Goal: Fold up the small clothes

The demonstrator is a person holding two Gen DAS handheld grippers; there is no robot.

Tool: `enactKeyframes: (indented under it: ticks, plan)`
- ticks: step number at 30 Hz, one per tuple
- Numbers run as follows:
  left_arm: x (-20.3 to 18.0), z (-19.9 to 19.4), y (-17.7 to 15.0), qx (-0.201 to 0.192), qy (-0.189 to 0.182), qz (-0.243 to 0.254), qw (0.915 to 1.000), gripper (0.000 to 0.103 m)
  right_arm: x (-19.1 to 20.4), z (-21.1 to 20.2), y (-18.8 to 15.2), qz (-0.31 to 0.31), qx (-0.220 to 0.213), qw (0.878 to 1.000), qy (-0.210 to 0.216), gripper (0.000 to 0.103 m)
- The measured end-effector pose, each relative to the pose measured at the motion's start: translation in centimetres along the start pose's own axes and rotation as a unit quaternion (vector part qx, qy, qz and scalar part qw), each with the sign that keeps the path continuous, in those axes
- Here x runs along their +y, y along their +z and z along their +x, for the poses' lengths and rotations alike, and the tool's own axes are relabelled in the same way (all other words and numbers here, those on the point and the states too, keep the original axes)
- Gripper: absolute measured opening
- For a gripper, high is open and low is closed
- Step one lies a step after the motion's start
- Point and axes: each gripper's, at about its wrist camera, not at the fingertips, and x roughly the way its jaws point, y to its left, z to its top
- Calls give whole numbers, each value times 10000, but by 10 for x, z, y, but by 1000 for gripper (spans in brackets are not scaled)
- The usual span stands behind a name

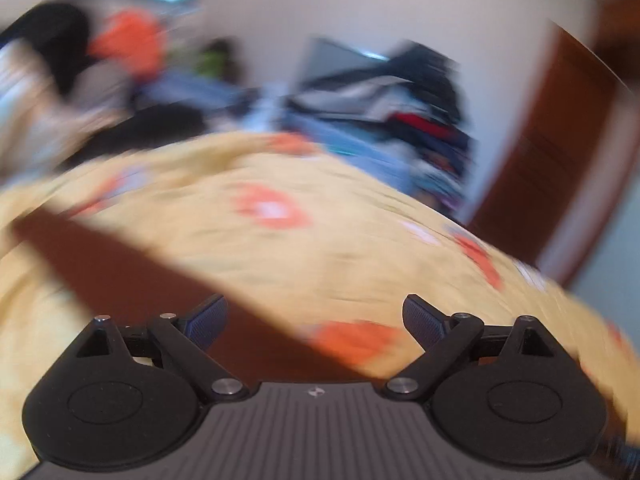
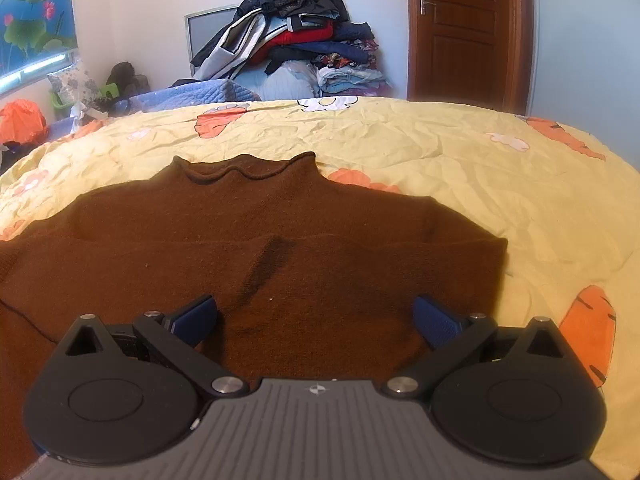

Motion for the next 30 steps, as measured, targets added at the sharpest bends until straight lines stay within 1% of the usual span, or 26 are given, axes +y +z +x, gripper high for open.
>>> enactKeyframes:
  ticks: [1,2,3,4,5,6,7,8,9,10,11,12,14,15,16,17,18,19,21,23,24,25,27,28,29,30]
  plan:
    - [36,3,6,60,190,-641,9977,95,1,0,0,-12,4,10000,-9,103]
    - [70,6,12,114,404,-1259,9912,95,1,0,0,-24,8,10000,-16,103]
    - [101,9,16,130,583,-1806,9817,94,2,0,0,-37,12,10000,-27,103]
    - [126,15,21,149,661,-2218,9727,91,2,0,0,-47,13,10000,-35,103]
    - [141,19,23,33,537,-2429,9686,91,3,0,-1,-55,16,10000,-46,103]
    - [146,22,29,28,492,-2515,9666,90,3,0,-1,-67,19,10000,-58,103]
    - [146,26,31,36,440,-2524,9666,86,4,0,-1,-87,24,9999,-79,103]
    - [144,35,33,42,385,-2467,9683,80,5,1,-1,-104,31,9999,-98,103]
    - [140,43,35,79,375,-2371,9707,59,5,1,-1,-117,37,9999,-110,103]
    - [135,51,35,173,483,-2254,9729,36,5,1,-1,-127,42,9998,-120,103]
    - [130,61,35,221,675,-2120,9747,23,5,2,-1,-132,47,9998,-126,103]
    - [126,68,36,242,850,-2000,9758,14,5,2,-1,-132,49,9998,-129,103]
    - [118,71,37,241,967,-1784,9789,12,5,2,-1,-128,46,9998,-125,103]
    - [112,64,38,240,1080,-1625,9805,6,5,2,-1,-121,44,9998,-122,103]
    - [104,56,40,208,1195,-1419,9824,5,5,2,0,-113,40,9999,-116,103]
    - [92,50,42,107,1276,-1190,9846,5,4,2,-1,-101,34,9999,-109,103]
    - [79,32,44,-45,1249,-943,9877,5,4,2,-1,-84,27,9999,-97,103]
    - [59,19,46,-218,1116,-654,9914,5,3,2,-1,-61,19,9999,-82,103]
    - [0,-1,42,-425,662,87,9969,5,1,1,0,4,-5,10000,-43,103]
    - [-73,-19,25,-524,29,908,9945,5,-2,0,-1,97,-40,9999,20,103]
    - [-108,-25,11,-460,-389,1216,9908,5,-4,-2,-1,167,-66,9998,69,103]
    - [-142,-30,-6,-298,-811,1512,9847,5,-7,-3,-2,258,-98,9995,129,103]
    - [-203,-35,-51,150,-1442,2138,9661,6,-13,-5,-2,439,-165,9986,250,103]
    - [-228,-34,-78,504,-1741,2479,9517,11,-17,-6,-3,551,-204,9977,324,103]
    - [-249,-30,-106,983,-1967,2887,9318,14,-21,-7,-3,667,-244,9967,397,103]
    - [-265,-27,-132,1378,-1956,3241,9153,15,-25,-8,-4,790,-284,9953,475,103]
